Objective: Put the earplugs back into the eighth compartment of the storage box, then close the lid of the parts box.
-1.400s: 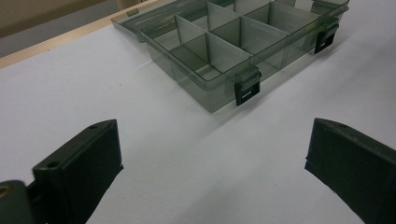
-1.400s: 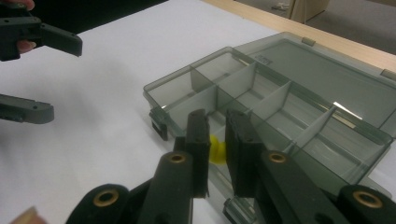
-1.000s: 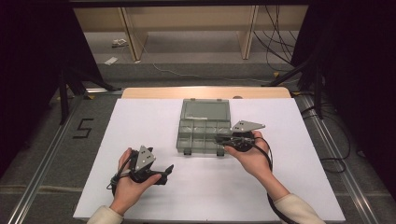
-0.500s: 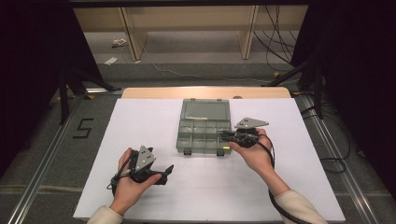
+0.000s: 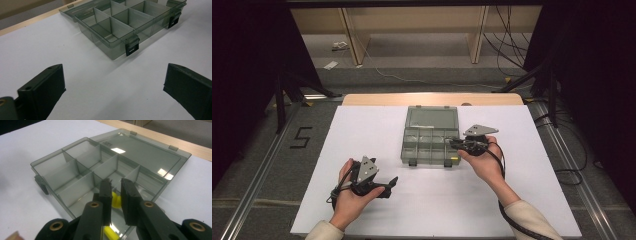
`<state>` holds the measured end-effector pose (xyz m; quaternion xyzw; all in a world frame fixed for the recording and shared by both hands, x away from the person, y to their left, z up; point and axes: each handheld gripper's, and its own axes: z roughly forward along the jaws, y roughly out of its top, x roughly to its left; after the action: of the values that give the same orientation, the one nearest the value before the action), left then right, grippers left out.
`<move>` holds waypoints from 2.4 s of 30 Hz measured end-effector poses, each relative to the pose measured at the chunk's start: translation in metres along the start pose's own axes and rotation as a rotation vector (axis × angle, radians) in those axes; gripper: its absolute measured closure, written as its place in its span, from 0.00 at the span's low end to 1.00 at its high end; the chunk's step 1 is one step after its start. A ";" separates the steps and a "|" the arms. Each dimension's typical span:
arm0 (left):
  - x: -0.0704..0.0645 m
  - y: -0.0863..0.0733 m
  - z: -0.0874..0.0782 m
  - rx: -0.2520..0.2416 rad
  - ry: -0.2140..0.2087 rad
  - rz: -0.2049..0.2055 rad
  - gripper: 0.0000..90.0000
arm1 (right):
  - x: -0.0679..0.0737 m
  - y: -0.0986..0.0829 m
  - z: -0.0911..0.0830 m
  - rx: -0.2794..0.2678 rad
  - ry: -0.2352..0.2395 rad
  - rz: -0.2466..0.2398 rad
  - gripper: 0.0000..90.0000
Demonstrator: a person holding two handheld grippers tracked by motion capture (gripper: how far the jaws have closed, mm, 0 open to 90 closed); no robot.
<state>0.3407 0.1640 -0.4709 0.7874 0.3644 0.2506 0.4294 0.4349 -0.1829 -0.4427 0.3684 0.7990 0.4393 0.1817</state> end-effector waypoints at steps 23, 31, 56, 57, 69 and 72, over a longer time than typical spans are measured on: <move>0.000 0.000 0.000 0.000 -0.001 -0.002 0.03 | -0.001 -0.008 0.011 0.043 -0.007 -0.022 0.83; 0.000 0.000 0.000 -0.001 -0.001 -0.001 0.03 | -0.002 -0.007 0.010 0.043 -0.008 -0.017 0.75; 0.001 -0.001 -0.002 -0.008 -0.010 -0.013 0.03 | -0.018 0.004 -0.007 -0.083 -0.060 0.091 0.38; 0.001 -0.001 -0.002 -0.010 -0.009 -0.012 0.03 | -0.018 0.004 -0.007 -0.088 -0.060 0.093 0.38; 0.002 -0.001 -0.001 -0.016 -0.014 -0.019 0.03 | -0.020 0.007 -0.013 -0.118 -0.071 0.106 0.37; 0.004 -0.001 -0.002 -0.022 -0.014 -0.044 0.04 | -0.022 0.007 -0.013 -0.124 -0.074 0.118 0.37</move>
<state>0.3418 0.1684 -0.4701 0.7763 0.3755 0.2395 0.4462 0.4438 -0.2045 -0.4306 0.4188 0.7399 0.4840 0.2073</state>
